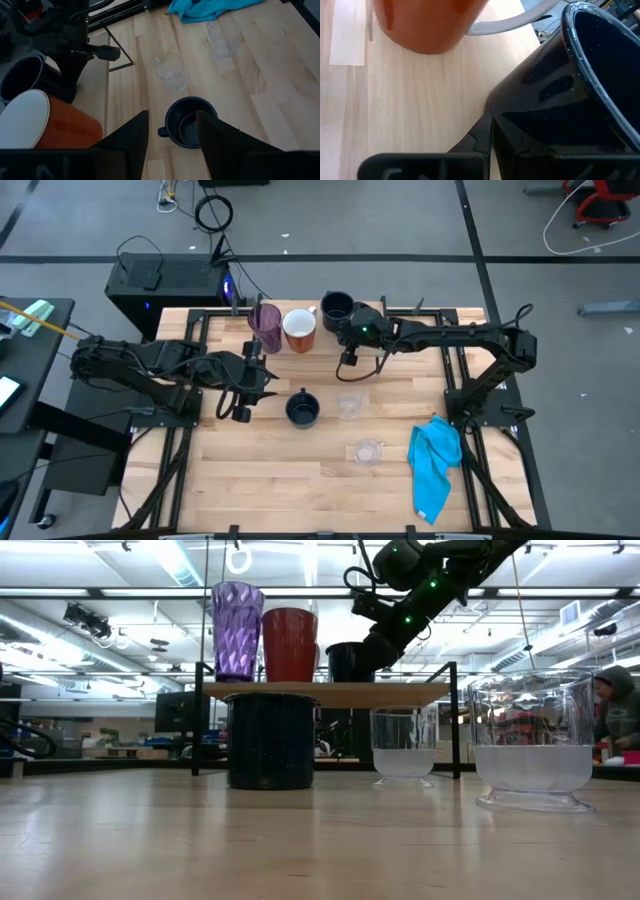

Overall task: Stack small to large cups/mugs on shelf
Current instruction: Put the black mug on the shelf aligned with the other black mug

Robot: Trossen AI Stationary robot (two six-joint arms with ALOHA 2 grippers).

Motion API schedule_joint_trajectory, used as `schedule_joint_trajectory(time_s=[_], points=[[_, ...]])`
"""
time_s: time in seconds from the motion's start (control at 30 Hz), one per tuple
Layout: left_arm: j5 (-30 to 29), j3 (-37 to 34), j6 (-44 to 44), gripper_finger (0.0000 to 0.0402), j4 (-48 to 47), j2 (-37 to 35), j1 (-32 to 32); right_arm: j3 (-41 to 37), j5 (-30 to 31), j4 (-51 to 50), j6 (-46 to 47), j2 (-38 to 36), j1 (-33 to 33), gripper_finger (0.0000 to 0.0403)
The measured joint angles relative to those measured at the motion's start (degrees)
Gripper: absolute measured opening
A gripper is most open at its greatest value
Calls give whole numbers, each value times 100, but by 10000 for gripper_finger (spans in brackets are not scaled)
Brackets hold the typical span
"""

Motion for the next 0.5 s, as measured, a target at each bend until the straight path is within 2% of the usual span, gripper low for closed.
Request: schedule_joint_trajectory(time_s=[0.5], points=[[0,0,7,172,2,0,0,0,-110,13,28,-2,-33,22]])
